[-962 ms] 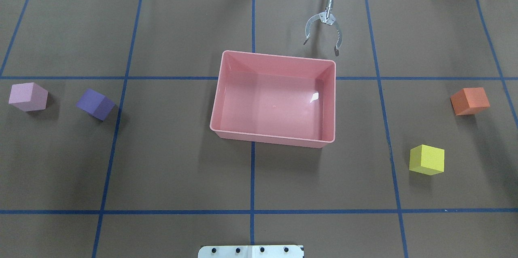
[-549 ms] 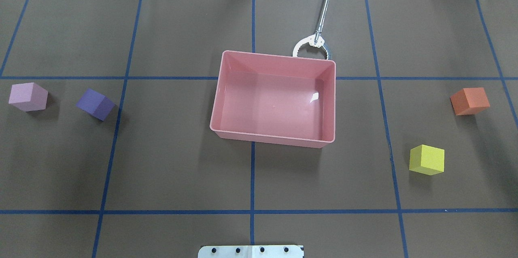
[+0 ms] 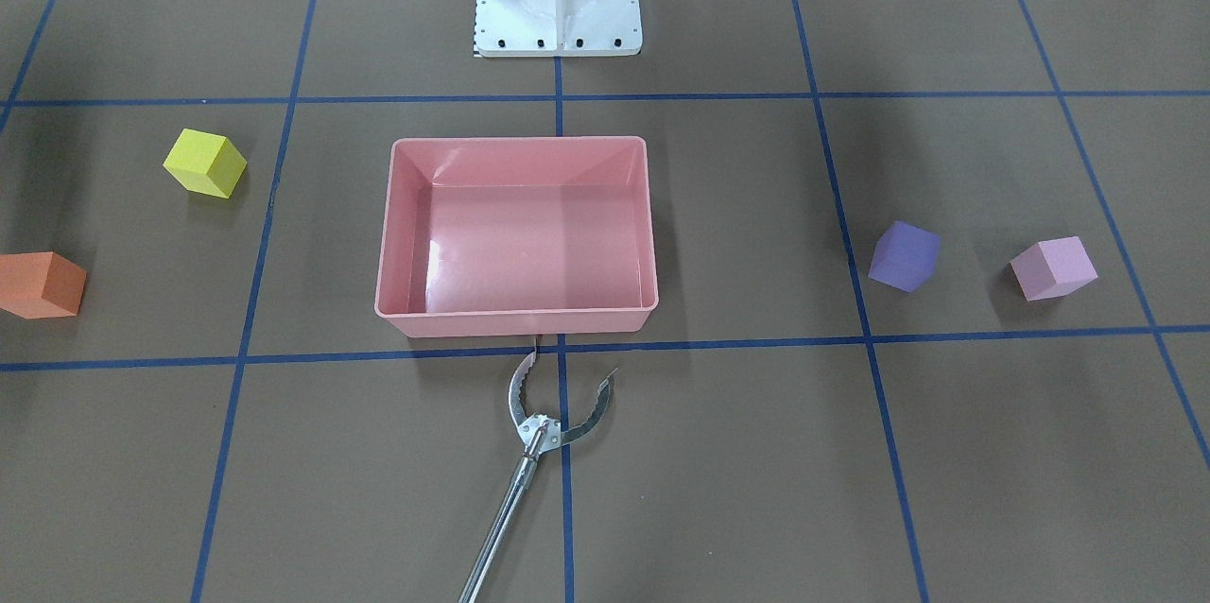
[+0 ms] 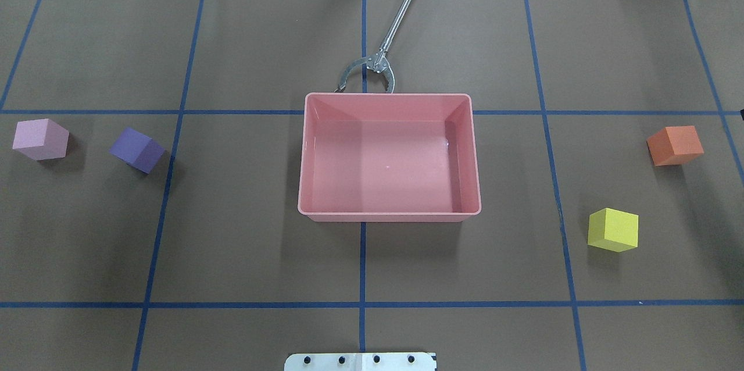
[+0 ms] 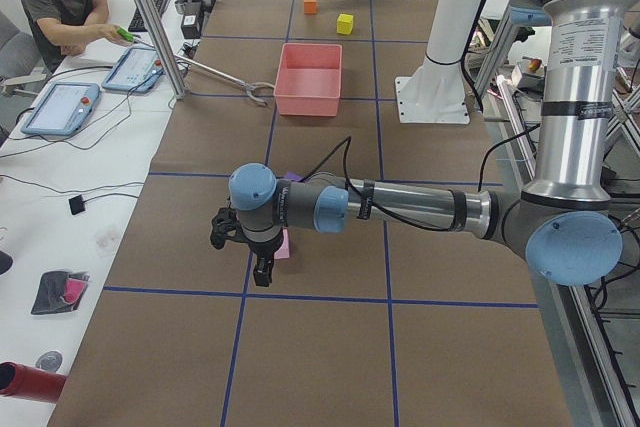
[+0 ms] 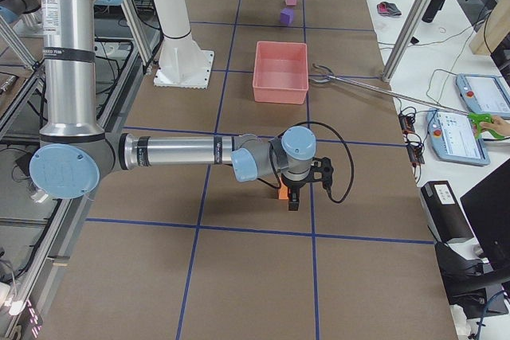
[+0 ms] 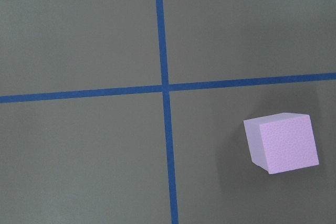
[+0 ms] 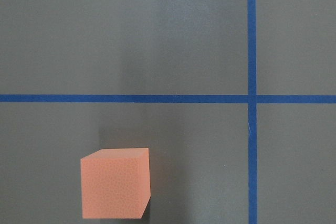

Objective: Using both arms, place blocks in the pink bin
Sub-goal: 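Move the right gripper away from the bin toward the orange cube, then lower the right gripper onto the orange cube and close on it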

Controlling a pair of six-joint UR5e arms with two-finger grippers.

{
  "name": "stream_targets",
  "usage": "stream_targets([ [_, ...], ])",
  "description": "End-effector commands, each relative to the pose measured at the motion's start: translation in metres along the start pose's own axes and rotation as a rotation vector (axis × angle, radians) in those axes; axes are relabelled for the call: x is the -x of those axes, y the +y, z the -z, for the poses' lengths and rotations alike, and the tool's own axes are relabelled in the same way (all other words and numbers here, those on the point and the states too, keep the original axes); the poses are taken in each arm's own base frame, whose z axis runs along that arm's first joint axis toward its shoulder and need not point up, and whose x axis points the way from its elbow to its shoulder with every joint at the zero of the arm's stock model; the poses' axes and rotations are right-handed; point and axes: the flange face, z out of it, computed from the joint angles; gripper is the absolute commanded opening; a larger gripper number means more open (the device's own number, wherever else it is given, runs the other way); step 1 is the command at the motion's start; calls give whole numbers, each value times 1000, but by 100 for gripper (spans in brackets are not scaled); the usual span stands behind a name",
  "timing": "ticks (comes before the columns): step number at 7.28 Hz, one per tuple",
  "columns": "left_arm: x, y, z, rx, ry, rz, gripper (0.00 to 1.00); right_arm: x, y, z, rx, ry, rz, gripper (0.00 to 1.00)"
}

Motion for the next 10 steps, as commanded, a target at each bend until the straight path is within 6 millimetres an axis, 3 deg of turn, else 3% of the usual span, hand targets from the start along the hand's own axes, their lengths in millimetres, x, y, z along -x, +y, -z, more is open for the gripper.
stream_targets([
  [1, 0, 0, 0, 0, 1, 6, 100, 6, 5, -9, 11, -3, 23, 100],
  [3, 0, 1, -1, 1, 1, 4, 100, 13, 6, -17, 27, -4, 29, 100],
  [5, 0, 1, 0, 0, 1, 0, 100, 33, 11, -39, 71, 3, -67, 99],
  [10, 2, 1, -2, 4, 0, 3, 99, 55, 14, -70, 111, 48, -50, 99],
])
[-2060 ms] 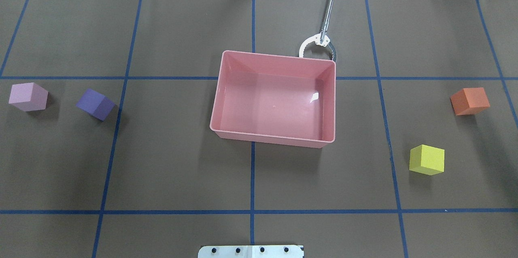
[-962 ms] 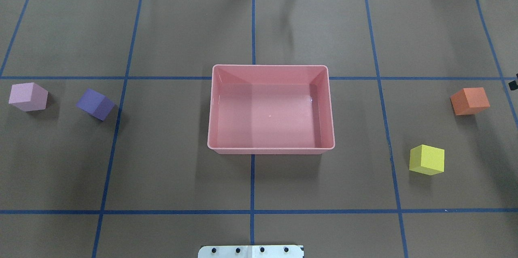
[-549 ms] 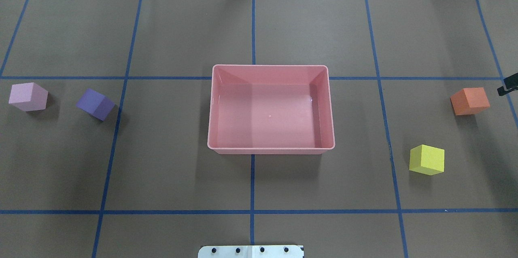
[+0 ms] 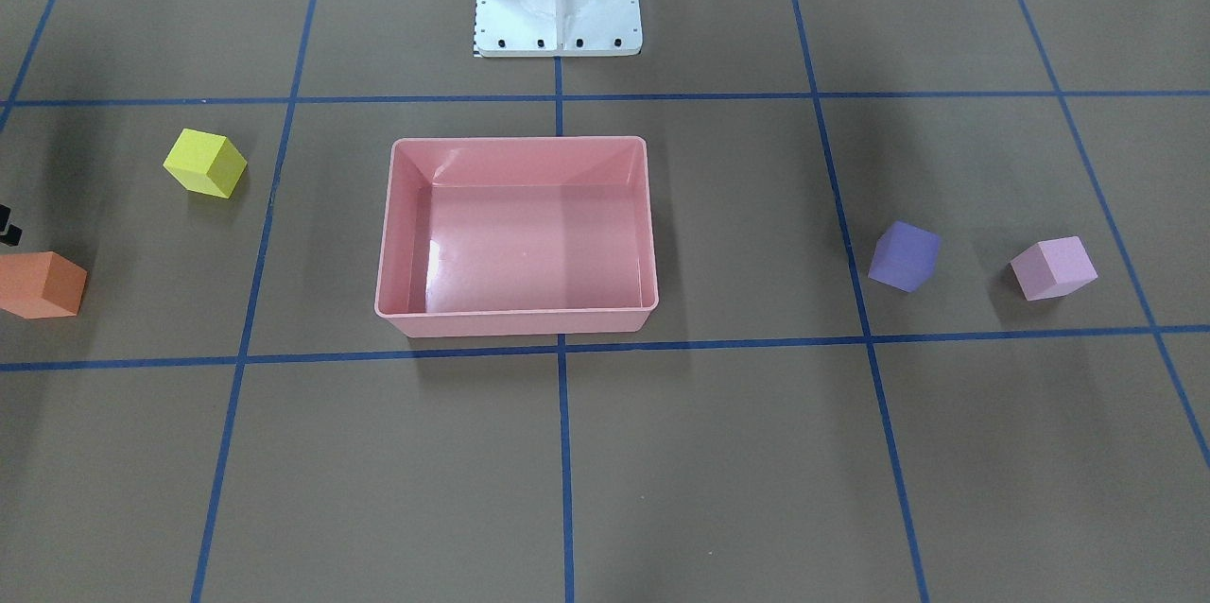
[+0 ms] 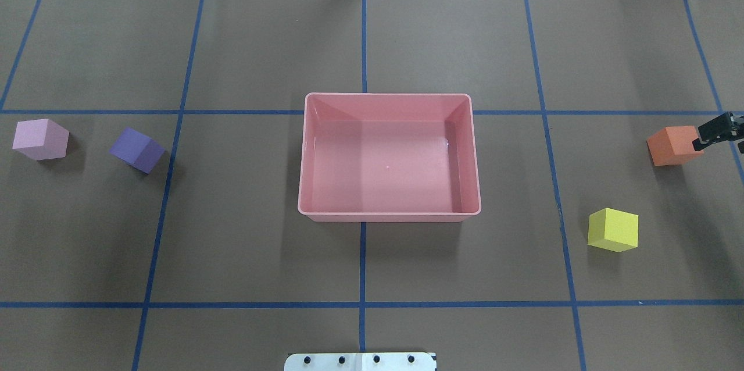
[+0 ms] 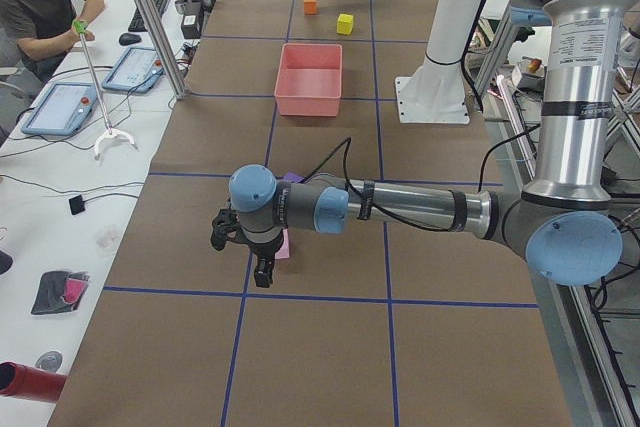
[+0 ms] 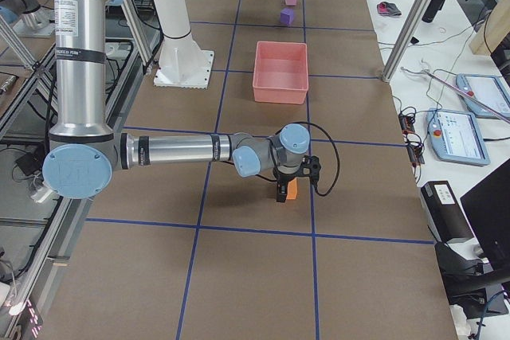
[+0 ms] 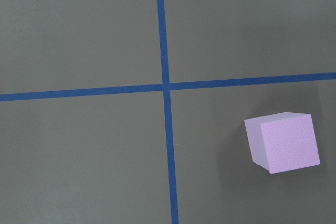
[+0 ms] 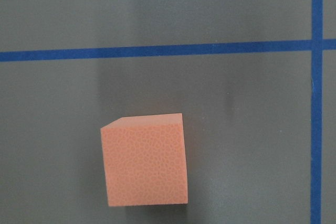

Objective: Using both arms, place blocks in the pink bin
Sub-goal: 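Lower the right gripper onto the orange cube and close on it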

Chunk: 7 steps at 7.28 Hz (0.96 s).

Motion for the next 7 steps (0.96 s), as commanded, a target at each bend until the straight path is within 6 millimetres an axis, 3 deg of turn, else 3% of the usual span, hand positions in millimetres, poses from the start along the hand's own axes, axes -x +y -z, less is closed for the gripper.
stream_targets([
  [1, 0, 0, 0, 1, 0, 0, 99, 7, -2, -8, 7, 15, 2, 99],
  [5, 2, 0, -2, 5, -1, 3, 100, 31, -30, -22, 9, 33, 31, 99],
  [7, 2, 0, -2, 5, -1, 3, 99, 37, -30, -35, 19, 59, 47, 99],
])
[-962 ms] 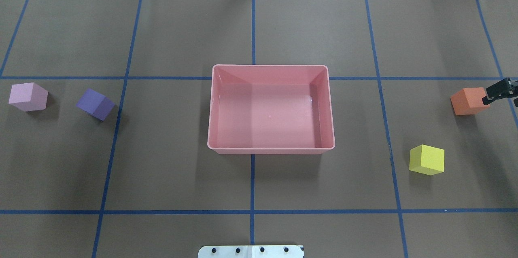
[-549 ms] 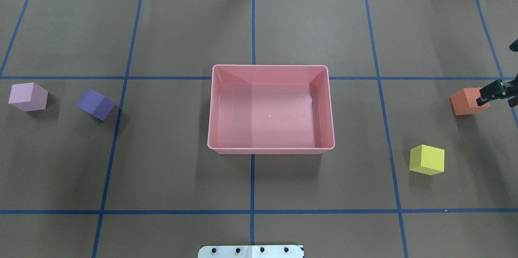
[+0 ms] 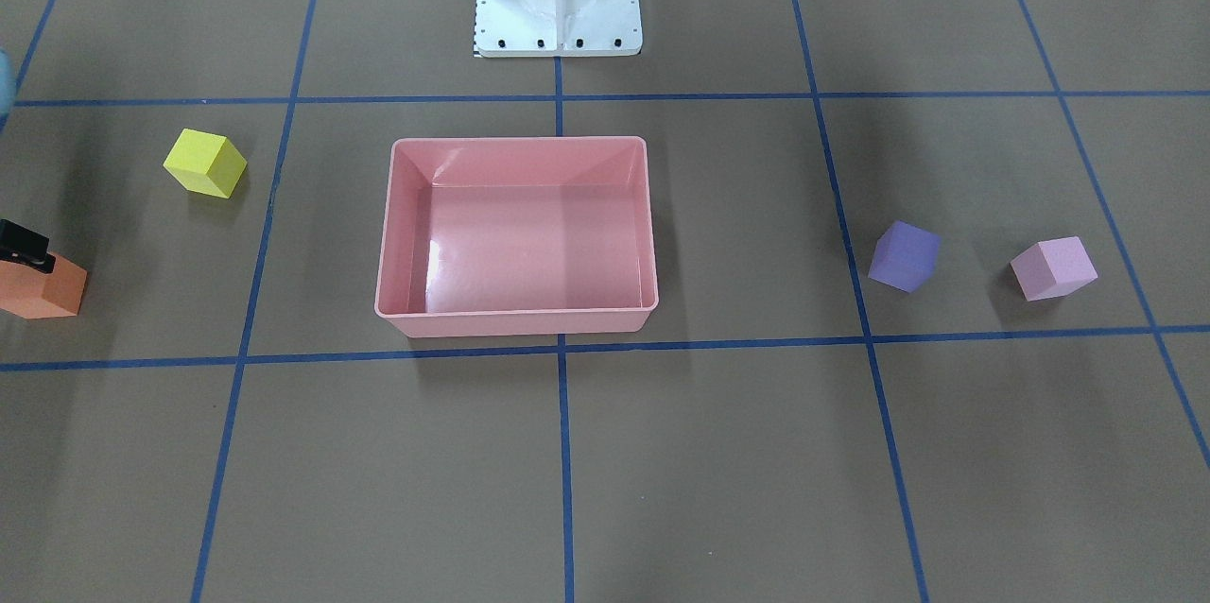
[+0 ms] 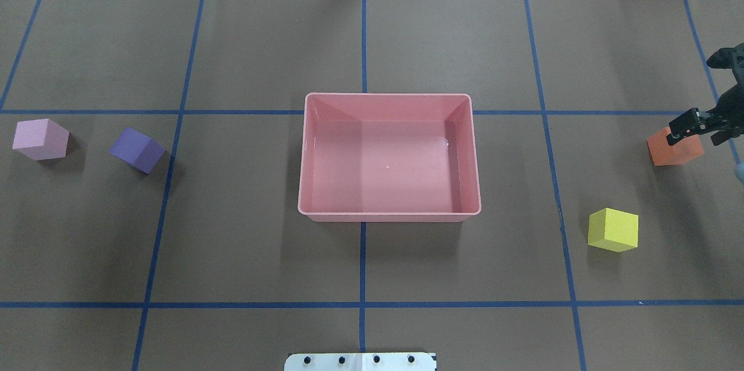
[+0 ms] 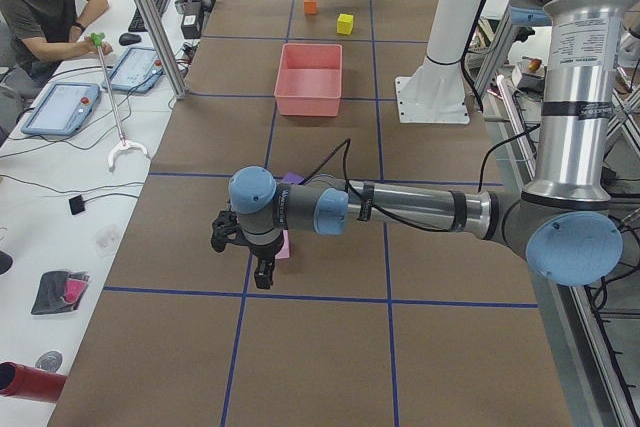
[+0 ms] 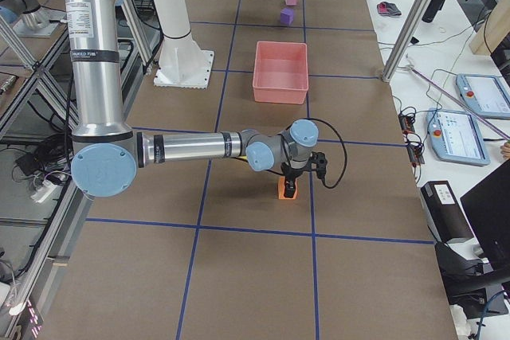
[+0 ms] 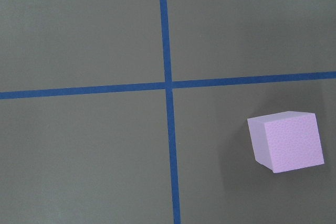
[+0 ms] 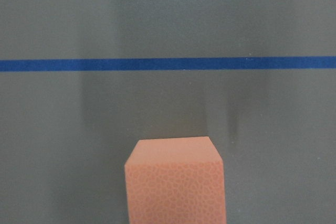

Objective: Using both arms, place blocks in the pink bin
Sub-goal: 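Lower the right gripper onto the orange cube and close on it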

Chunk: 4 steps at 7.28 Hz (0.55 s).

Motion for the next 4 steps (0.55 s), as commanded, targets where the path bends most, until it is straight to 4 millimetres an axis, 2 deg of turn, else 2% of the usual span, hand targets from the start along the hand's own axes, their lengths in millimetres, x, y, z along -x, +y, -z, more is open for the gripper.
stream_targets([
  [1, 0, 0, 0, 0, 0, 0, 99, 8, -3, -12, 14, 14, 15, 99],
  [3, 0, 0, 0, -1, 0, -1, 99, 1, -5, -23, 8, 9, 25, 98],
  [4, 0, 0, 0, -1, 0, -1, 100, 0, -5, -23, 7, 9, 24, 71],
])
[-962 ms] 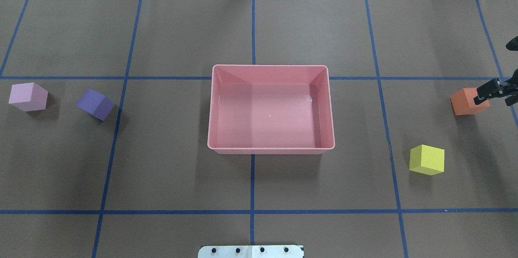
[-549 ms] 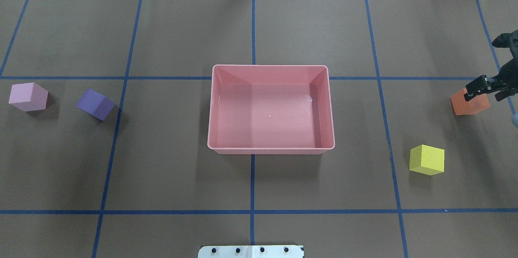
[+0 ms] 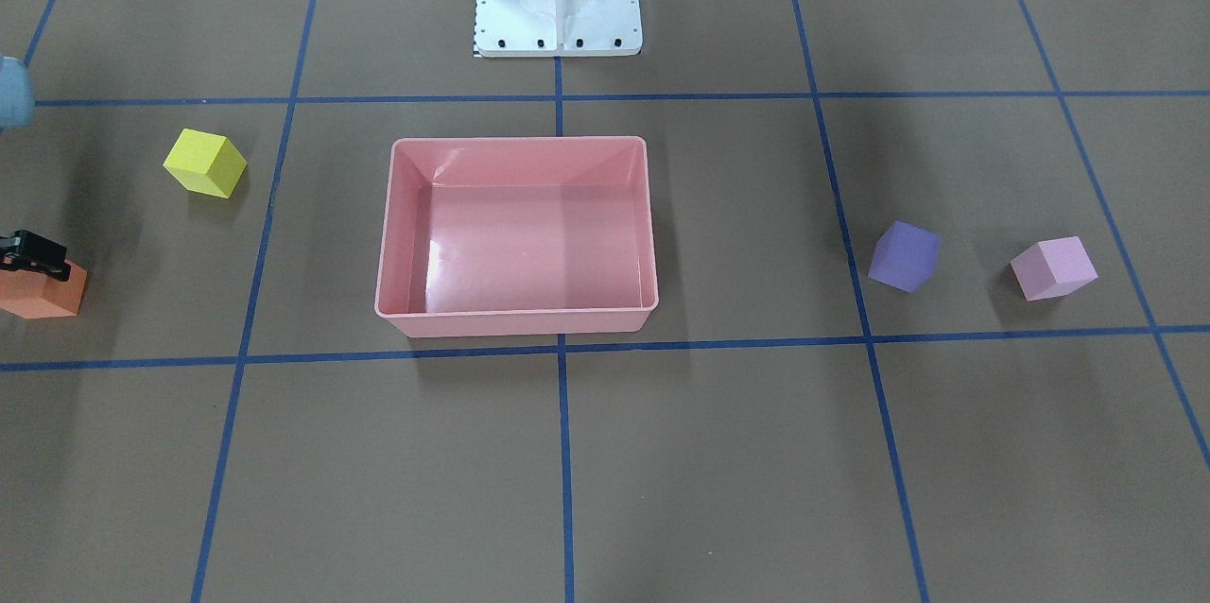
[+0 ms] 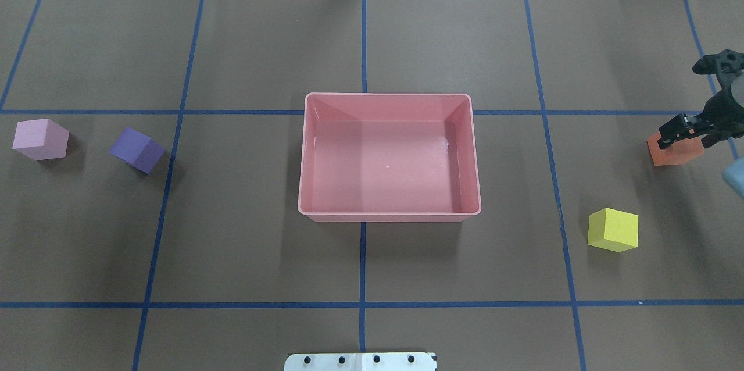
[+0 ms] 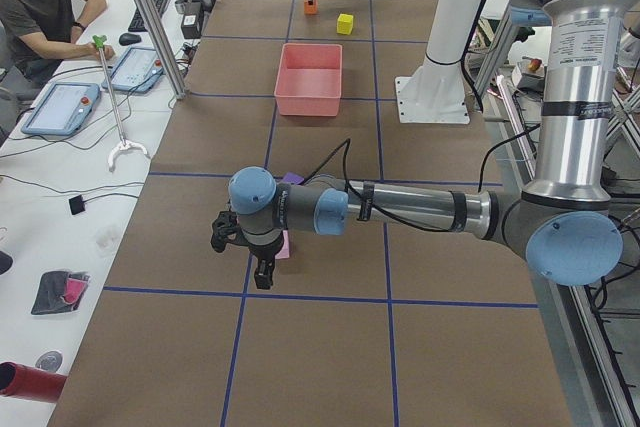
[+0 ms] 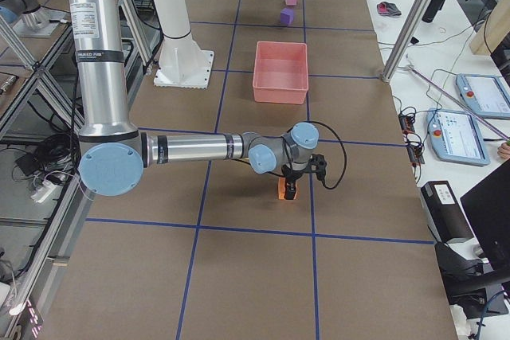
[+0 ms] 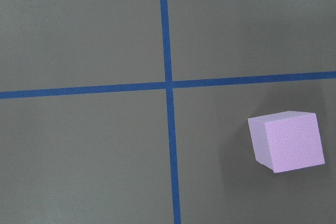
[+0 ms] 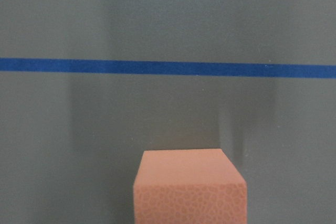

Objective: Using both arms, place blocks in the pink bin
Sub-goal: 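Lower the right gripper onto the orange cube and close on it, then drop the orange cube in the bin while the left gripper reaches the pink cube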

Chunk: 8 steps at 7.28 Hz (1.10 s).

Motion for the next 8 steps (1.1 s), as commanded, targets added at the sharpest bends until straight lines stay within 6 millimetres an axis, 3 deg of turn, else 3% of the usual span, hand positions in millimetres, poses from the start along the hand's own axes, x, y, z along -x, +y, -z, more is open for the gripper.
stream_targets([
  [1, 0, 0, 0, 0, 0, 0, 99, -2, 0, -4, -1, -4, 0, 9],
  [2, -1, 0, 1, -3, 2, 2, 100, 5, -2, 4, -17, -13, 10, 0],
  [5, -4, 1, 2, -7, 4, -5, 99, 99, 14, 106, -148, -137, -182, 0],
  [6, -2, 1, 1, -15, 4, -13, 100, 150, 26, 119, -146, -187, -242, 0],
  [7, -3, 0, 1, -21, 4, -19, 100, 211, 20, 128, -137, -242, -307, 0],
  [8, -3, 0, 1, -21, 4, -16, 100, 298, 24, 120, -123, -277, -366, 0],
])
